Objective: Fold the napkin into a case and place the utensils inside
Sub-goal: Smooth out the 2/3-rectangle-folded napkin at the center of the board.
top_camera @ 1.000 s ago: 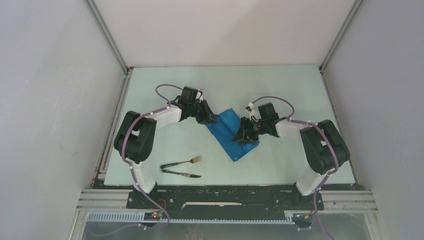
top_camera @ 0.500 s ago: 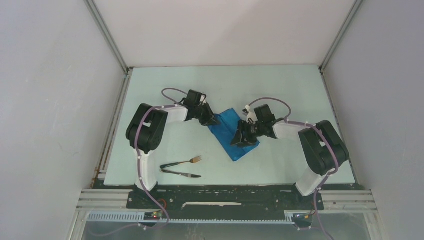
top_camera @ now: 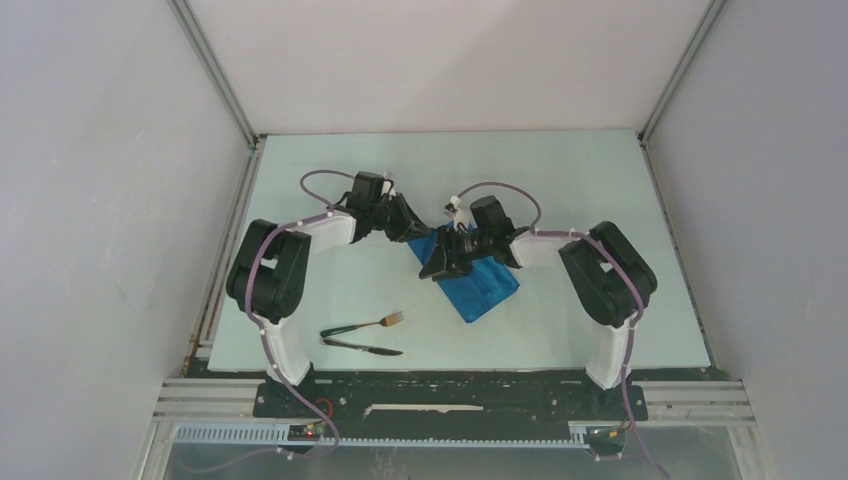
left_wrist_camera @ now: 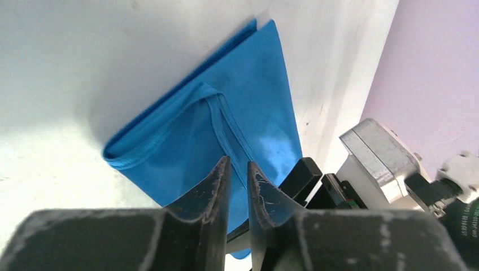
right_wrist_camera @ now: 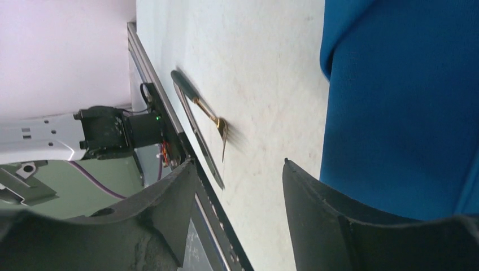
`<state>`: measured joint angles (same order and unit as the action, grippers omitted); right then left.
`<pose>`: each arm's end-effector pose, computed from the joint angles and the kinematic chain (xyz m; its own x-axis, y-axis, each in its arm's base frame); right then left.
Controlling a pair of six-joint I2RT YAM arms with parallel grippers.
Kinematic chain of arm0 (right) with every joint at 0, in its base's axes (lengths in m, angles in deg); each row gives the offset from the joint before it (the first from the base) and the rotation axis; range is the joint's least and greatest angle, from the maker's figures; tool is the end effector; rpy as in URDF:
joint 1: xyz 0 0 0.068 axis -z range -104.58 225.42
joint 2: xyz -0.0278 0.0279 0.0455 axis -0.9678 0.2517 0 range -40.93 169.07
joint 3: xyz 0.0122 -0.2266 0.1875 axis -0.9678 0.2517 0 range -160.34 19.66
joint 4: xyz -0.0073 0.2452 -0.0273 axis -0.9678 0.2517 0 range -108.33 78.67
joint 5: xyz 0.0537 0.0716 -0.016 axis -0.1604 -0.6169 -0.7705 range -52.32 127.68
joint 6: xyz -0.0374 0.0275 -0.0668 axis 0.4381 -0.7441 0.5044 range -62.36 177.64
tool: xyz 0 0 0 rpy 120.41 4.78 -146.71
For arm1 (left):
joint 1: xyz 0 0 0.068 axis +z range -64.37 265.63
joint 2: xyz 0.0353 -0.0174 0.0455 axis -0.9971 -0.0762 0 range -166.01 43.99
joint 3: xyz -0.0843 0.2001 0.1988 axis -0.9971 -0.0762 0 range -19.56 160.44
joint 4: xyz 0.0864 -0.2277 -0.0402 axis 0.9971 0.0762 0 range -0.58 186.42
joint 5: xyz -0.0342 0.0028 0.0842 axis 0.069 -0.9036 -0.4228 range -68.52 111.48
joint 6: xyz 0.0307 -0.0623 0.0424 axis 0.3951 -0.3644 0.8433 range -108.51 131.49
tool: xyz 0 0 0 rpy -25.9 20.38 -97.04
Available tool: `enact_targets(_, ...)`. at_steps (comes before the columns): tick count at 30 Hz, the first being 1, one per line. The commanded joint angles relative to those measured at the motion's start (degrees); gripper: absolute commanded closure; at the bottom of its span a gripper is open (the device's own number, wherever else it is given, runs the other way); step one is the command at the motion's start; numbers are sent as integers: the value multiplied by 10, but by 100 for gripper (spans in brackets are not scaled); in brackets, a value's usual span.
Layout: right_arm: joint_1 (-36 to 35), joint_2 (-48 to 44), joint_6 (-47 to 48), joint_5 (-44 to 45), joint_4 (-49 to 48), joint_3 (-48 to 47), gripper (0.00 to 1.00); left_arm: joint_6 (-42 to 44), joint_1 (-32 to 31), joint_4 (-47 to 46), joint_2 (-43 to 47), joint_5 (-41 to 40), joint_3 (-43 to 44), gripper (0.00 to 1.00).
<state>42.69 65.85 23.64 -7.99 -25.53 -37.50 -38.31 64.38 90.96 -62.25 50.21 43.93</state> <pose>0.2991 0.2521 0.1685 -0.9301 -0.1333 -0.3422 -0.3642 0.4545 0.8128 0.3666 -0.1790 0.1818 -0.9078 -0.3656 -0.2056 -0.0850 0.6403 -0.7634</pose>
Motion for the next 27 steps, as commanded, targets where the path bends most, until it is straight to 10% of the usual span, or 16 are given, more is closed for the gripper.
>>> enact_targets(1, -3, 48, -46, -26, -73, -42, 36, -14, 12, -37, -15, 5, -4, 81)
enact_targets(14, 4, 87, -59, -38, -96, -49, 39, -38, 22, -90, -119, 3, 20, 90)
enact_targets(22, 10, 93, -79, -46, -121, -81, 33, -39, 26, -80, -39, 24, 5, 64)
enact_targets(27, 8, 123, -69, -50, -130, -117, 29, -53, 36, -90, -26, 36, -1, 69)
